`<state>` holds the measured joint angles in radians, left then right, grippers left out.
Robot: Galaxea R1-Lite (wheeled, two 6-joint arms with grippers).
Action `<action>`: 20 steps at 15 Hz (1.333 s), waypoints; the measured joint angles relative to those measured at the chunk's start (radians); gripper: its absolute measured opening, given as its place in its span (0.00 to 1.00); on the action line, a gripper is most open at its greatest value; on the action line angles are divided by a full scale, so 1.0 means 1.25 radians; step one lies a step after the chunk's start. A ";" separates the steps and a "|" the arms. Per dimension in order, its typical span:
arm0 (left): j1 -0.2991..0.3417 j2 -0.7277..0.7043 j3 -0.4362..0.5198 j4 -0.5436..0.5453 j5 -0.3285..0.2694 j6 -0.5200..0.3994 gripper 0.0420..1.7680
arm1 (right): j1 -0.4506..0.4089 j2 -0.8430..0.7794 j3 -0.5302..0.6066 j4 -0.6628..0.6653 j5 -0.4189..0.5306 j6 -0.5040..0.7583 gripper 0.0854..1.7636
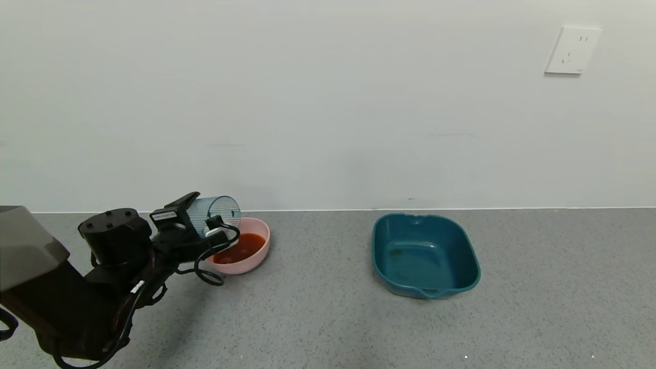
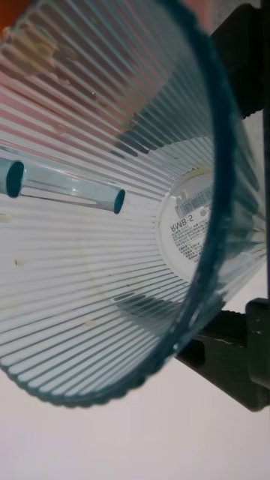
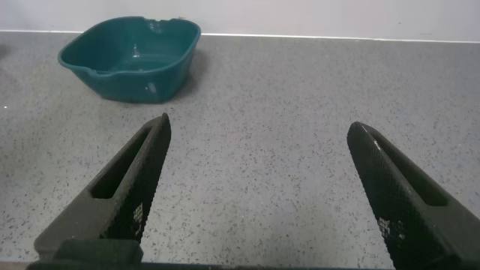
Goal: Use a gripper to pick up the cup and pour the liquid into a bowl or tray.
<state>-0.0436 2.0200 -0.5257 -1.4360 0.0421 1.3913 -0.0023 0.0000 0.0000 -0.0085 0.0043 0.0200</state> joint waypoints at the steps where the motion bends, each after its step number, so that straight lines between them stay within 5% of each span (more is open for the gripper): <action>1: -0.013 -0.016 0.011 0.002 0.007 -0.028 0.75 | 0.000 0.000 0.000 0.000 0.000 0.000 0.97; 6: -0.081 -0.124 0.061 0.059 0.044 -0.124 0.75 | 0.000 0.000 0.000 0.000 0.000 0.000 0.97; 12: -0.254 -0.186 0.063 0.081 0.174 -0.267 0.75 | 0.000 0.000 0.000 0.000 0.000 0.000 0.97; 15: -0.346 -0.185 0.025 0.169 0.235 -0.352 0.75 | 0.000 0.000 0.000 0.000 0.000 0.000 0.97; 20: -0.427 -0.161 -0.059 0.283 0.242 -0.494 0.75 | 0.000 0.000 0.000 0.000 0.000 0.000 0.97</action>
<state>-0.5777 1.8185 -0.5994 -1.0823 0.3445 0.7736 -0.0028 0.0000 0.0000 -0.0081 0.0043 0.0196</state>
